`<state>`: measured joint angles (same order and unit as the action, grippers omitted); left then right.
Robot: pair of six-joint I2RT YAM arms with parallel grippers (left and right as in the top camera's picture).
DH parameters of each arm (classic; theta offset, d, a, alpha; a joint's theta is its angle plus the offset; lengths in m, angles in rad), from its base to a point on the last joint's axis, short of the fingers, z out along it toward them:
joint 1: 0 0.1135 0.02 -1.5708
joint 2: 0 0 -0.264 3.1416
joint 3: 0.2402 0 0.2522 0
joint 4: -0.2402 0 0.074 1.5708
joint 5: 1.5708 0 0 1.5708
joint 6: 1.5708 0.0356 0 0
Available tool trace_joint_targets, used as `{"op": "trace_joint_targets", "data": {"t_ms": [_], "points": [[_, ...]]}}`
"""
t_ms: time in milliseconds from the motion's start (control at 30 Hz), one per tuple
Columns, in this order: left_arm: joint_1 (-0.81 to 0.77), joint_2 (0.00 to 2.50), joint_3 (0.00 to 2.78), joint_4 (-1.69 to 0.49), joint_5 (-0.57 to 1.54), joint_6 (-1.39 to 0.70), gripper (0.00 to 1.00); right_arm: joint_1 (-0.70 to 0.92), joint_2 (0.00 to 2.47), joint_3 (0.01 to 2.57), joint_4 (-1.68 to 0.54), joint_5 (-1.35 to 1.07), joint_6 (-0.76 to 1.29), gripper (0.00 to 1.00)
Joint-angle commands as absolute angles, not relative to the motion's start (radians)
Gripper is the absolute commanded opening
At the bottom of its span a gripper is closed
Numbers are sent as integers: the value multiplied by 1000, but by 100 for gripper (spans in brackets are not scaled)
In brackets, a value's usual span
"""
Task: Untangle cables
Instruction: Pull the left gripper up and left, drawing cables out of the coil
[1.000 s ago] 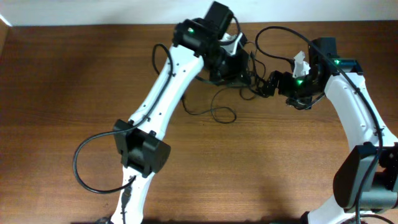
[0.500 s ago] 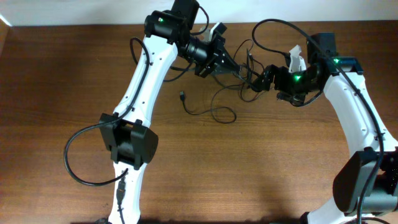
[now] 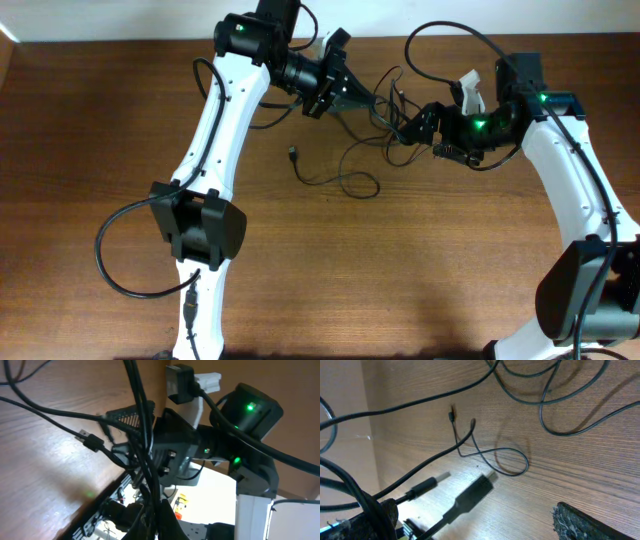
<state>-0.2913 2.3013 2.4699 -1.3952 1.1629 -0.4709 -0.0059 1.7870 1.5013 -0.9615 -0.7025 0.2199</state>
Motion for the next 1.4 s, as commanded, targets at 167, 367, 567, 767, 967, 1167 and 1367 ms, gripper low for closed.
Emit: {"op": "trace_joint_targets", "data": {"t_ms": [167, 367, 567, 767, 967, 1167, 1367], "points": [[-252, 2262, 2488, -1388, 1385, -454, 1, -33, 1810, 1475, -997, -281, 263, 98], [-252, 2262, 2488, -1381, 1415, -454, 1, -33, 1810, 1475, -994, -391, 223, 99], [-202, 2262, 2488, -1311, 1574, -457, 0, -34, 1810, 1475, -1008, -244, 248, 98], [-140, 2262, 2488, -1329, 1574, -483, 0, -34, 1810, 1475, -1014, -167, 297, 98], [-116, 2262, 2488, -1325, 1574, -508, 0, -34, 1810, 1475, -1005, -286, 266, 98], [-67, 2262, 2488, -1322, 1574, -511, 0, -34, 1810, 1475, -996, -186, 285, 98], [-62, 2262, 2488, -1322, 1574, -511, 0, -33, 1810, 1475, -997, -249, 343, 98]]}}
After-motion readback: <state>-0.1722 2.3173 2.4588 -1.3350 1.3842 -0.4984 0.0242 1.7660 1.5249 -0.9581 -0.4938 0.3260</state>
